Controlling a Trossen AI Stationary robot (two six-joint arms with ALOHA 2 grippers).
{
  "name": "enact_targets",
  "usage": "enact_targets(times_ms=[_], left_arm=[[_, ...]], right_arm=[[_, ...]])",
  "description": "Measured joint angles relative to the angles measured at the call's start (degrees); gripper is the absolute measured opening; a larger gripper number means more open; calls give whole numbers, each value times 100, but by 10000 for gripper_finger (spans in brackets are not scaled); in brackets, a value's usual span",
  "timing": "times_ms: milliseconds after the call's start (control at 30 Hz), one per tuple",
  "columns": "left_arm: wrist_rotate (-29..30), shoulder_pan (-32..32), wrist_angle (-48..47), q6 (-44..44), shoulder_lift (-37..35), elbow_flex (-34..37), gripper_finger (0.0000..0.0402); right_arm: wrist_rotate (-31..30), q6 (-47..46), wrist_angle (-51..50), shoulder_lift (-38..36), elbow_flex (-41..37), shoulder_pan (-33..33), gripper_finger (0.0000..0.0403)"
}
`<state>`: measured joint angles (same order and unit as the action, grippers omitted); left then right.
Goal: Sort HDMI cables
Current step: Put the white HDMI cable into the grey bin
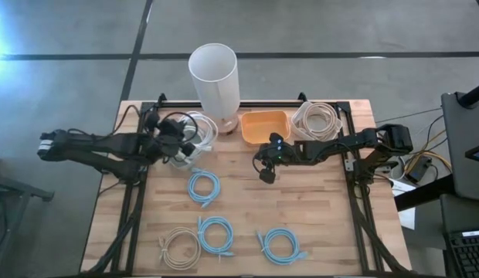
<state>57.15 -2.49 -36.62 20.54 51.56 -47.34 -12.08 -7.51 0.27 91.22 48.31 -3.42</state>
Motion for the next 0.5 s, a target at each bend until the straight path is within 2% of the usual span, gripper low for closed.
enact_targets(times_ms=[67,233,500], left_arm=[[163,3,-128,165,-16,103,17],[1083,47,-339,754,-7,529,17],[1220,89,-88,1727,-5,1338,17]], right_arm=[[0,0,0,0,0,0,8],[0,0,0,0,0,2,8],[0,1,2,0,0,2,8]])
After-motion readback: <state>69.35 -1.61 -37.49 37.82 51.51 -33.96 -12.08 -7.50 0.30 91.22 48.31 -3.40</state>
